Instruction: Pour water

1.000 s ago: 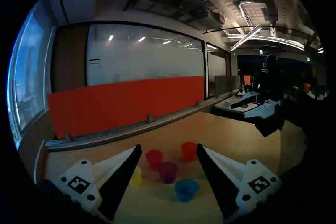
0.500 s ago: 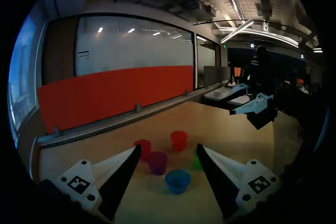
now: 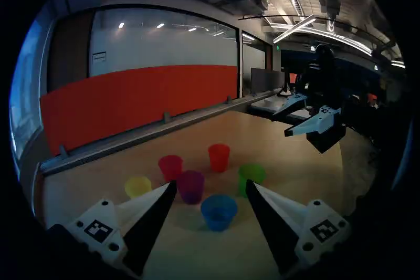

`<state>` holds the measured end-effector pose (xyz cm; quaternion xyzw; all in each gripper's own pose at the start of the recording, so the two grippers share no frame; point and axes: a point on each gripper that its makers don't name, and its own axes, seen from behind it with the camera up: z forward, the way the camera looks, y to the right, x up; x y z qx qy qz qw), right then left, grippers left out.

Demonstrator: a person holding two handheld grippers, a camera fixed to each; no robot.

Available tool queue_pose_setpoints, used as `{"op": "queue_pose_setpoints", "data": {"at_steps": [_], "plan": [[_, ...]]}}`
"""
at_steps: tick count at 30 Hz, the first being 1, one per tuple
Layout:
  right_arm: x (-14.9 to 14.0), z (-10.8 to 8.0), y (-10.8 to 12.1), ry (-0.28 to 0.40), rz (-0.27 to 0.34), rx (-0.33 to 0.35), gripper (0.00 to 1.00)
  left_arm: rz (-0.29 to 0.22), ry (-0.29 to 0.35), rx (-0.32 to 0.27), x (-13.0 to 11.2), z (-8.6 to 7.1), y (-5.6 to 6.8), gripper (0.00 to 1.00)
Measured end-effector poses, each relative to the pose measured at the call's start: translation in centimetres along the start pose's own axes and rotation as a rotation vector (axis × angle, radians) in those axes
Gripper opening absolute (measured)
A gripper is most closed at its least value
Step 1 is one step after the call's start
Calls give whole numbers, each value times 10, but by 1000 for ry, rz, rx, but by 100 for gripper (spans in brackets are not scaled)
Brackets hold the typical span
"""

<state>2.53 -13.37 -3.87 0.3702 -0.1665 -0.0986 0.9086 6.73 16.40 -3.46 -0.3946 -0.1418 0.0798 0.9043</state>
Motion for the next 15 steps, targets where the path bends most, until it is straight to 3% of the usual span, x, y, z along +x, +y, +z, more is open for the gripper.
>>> {"op": "queue_pose_setpoints", "data": {"at_steps": [15], "plan": [[-35,19,3,-60,20,7,99,12,-69,-20,-39,17,3,98]]}}
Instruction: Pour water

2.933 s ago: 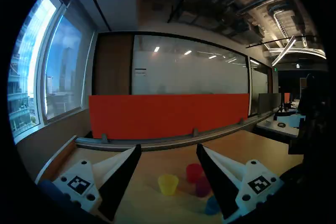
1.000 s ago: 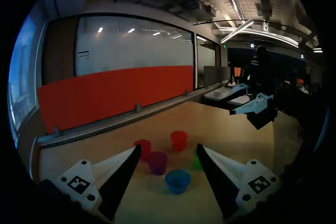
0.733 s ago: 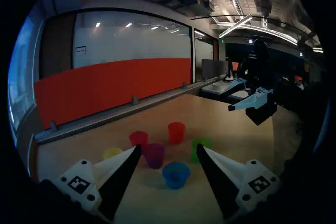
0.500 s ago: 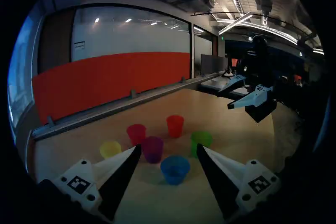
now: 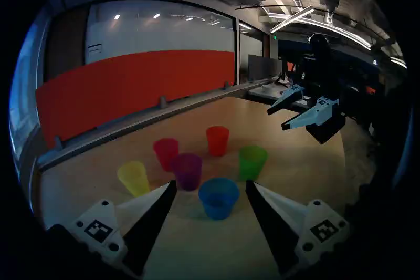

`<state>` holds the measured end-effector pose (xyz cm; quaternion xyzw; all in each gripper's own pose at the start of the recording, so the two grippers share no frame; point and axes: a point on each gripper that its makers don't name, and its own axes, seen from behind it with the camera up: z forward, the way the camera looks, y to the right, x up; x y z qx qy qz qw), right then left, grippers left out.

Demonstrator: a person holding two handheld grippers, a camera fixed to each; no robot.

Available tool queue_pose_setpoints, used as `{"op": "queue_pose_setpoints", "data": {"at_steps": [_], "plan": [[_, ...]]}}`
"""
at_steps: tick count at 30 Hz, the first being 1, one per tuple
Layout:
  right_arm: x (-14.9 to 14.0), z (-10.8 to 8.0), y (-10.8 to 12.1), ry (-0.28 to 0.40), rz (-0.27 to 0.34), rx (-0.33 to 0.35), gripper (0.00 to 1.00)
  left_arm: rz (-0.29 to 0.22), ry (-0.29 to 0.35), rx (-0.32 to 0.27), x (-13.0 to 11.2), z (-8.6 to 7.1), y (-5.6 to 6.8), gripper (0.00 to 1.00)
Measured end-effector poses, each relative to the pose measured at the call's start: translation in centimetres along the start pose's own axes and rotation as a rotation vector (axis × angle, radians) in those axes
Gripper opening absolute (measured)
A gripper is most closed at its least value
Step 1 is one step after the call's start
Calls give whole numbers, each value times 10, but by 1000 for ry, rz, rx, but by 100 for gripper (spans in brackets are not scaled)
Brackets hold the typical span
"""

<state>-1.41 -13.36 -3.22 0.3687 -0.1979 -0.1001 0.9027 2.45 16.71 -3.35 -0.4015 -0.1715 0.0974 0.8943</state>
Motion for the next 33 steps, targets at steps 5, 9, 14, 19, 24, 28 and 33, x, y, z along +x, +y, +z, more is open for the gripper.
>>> {"op": "queue_pose_setpoints", "data": {"at_steps": [5,9,14,19,24,28,33], "plan": [[-12,5,0,-19,3,3,99,-2,-24,-7,-15,7,2,98],[-21,9,-1,-35,2,6,99,9,-44,-7,-27,12,3,98],[-29,15,-2,-49,2,10,99,20,-67,-12,-40,17,5,98],[-36,20,-2,-61,2,9,99,16,-90,-20,-52,21,8,98],[-41,24,-2,-69,0,10,99,16,-104,-25,-59,24,8,98],[-44,27,-1,-77,-4,11,99,21,-124,-31,-66,27,9,98],[-48,33,-3,-87,-7,17,99,30,-147,-39,-73,32,10,98]]}}
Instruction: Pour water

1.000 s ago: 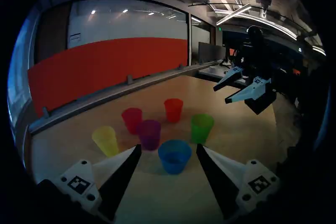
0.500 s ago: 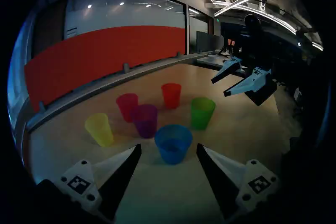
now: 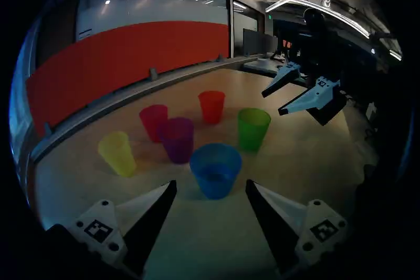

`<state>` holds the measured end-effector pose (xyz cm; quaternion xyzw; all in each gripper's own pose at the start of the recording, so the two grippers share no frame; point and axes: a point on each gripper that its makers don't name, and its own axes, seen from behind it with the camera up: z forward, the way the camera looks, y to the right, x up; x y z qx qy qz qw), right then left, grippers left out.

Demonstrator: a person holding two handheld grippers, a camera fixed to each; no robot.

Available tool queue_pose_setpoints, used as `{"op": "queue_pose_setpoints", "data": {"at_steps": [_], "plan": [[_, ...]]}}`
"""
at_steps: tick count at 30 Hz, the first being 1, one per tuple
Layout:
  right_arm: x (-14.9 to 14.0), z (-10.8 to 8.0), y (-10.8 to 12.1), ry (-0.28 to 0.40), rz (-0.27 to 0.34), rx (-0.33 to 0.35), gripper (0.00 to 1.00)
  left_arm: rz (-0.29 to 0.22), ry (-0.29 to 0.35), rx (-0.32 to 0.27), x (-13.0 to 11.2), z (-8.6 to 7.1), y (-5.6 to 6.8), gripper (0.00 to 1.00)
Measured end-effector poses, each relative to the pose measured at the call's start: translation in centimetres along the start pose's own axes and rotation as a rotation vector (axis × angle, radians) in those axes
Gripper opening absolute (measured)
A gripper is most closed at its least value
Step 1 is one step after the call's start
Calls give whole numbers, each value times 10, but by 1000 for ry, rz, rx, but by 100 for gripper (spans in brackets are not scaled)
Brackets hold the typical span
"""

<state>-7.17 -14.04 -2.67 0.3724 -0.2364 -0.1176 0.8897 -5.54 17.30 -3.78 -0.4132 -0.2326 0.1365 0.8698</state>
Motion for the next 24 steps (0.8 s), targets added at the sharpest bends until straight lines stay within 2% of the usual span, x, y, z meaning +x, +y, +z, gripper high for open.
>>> {"op": "queue_pose_setpoints", "data": {"at_steps": [24], "plan": [[-16,27,-4,-42,-26,20,99,33,-84,-69,-10,34,2,98]]}}
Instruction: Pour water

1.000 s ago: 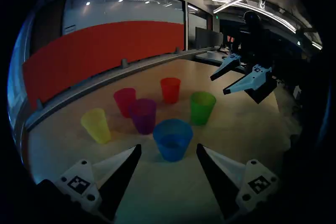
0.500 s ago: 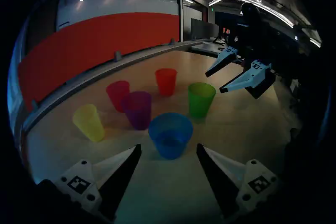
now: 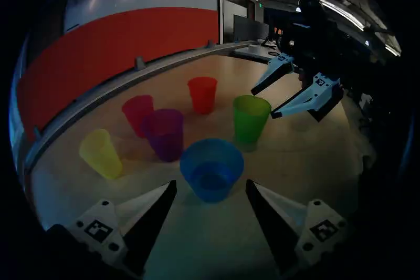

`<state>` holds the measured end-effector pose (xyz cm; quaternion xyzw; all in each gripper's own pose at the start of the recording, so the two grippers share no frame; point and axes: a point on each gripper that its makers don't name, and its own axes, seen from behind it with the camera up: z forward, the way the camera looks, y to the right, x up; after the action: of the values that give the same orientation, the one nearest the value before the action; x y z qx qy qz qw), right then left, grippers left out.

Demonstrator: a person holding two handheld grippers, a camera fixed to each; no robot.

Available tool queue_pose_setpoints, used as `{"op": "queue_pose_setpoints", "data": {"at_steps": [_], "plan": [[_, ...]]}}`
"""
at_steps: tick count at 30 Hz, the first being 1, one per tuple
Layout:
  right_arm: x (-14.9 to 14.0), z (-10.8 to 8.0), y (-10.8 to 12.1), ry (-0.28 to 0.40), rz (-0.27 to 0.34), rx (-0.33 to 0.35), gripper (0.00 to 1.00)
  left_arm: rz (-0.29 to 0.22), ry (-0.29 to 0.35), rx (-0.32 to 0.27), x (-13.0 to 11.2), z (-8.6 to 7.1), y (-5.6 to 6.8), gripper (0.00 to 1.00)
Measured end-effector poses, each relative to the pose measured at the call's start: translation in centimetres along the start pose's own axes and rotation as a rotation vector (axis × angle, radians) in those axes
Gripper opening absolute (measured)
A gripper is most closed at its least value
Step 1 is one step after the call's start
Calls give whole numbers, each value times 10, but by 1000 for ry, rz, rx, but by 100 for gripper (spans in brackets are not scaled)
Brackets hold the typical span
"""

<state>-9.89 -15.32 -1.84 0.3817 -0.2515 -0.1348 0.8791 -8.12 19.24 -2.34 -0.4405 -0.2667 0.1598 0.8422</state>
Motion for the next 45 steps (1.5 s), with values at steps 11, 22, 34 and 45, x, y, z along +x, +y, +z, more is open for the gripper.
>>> {"op": "queue_pose_setpoints", "data": {"at_steps": [11,22,34,45], "plan": [[-4,10,-4,-15,-22,10,100,7,-14,-22,2,15,0,98],[-6,20,-7,-20,-45,16,99,15,-18,-28,8,29,1,98],[-6,25,-5,-21,-36,22,100,9,-16,-18,10,35,-3,97],[-5,28,-6,-21,-35,27,99,3,-15,-24,11,36,-3,87]]}}
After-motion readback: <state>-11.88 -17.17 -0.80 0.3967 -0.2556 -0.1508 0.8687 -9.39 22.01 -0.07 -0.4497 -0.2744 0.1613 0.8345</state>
